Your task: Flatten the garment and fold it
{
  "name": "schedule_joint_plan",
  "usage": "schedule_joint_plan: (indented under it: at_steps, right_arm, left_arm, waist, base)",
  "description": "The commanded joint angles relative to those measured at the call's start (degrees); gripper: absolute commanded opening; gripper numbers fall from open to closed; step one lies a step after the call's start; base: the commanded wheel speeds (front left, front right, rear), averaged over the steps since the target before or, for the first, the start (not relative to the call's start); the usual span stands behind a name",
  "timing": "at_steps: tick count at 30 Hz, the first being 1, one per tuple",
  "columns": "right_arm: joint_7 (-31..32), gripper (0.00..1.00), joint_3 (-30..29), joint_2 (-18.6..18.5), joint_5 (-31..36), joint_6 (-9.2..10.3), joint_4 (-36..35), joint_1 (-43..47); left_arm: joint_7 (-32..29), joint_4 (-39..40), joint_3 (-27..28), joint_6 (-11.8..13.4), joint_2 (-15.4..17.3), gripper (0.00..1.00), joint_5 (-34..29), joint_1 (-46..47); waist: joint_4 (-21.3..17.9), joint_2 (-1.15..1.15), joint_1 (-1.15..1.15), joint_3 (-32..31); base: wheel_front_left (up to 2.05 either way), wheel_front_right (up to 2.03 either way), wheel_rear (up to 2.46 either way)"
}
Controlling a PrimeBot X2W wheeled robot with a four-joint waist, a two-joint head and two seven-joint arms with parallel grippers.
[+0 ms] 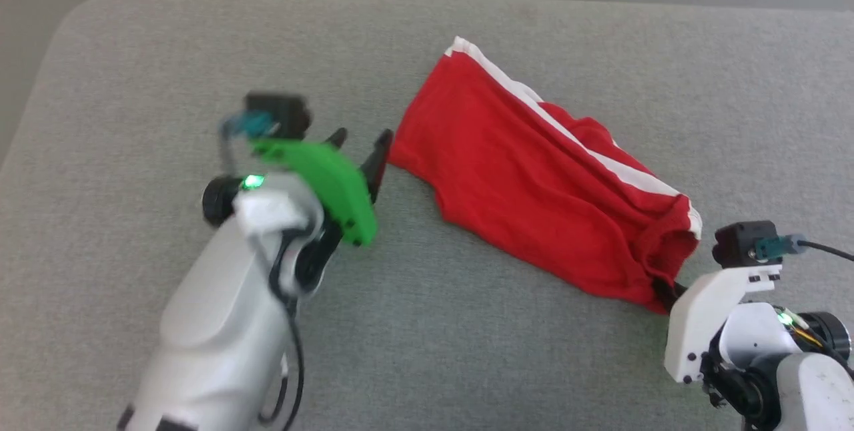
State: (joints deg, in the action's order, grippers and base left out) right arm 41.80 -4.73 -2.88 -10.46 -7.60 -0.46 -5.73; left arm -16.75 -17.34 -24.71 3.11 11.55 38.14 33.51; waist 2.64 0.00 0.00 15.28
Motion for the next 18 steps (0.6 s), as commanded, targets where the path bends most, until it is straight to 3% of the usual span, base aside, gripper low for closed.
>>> schedule_joint_plan:
  at_steps: [1,4,8,18]
  right_arm:
    - [-0.28,0.0,0.52,0.01,-0.57,0.11,0.06,-0.8]
    - [-0.54,0.0,1.38,0.01,-1.0,0.11,-0.36,-1.42]
    - [-0.8,0.0,1.9,0.01,-1.51,0.11,-0.78,-1.97]
    - [-1.81,0.0,2.4,0.01,-2.08,0.11,-0.54,-3.09]
  left_arm:
    - [-2.82,-1.57,-0.72,0.75,-0.2,1.0,-0.26,2.84]
    - [-10.46,-6.19,-3.23,2.14,-0.14,1.0,-1.72,8.11]
    - [-16.08,-10.78,-6.08,1.68,0.11,1.0,-3.51,12.87]
    - [-17.58,-17.95,-8.81,-0.3,-0.74,1.0,-5.09,18.1]
  waist:
    - [-1.01,0.0,0.0,1.12]
    - [-2.13,0.0,0.0,2.37]
    - [-3.51,0.0,0.0,4.16]
    - [-5.85,0.0,0.0,7.9]
  base:
    - [0.0,0.0,0.0]
    - [0.0,0.0,0.0]
    - [0.0,0.0,0.0]
    - [0.0,0.0,0.0]
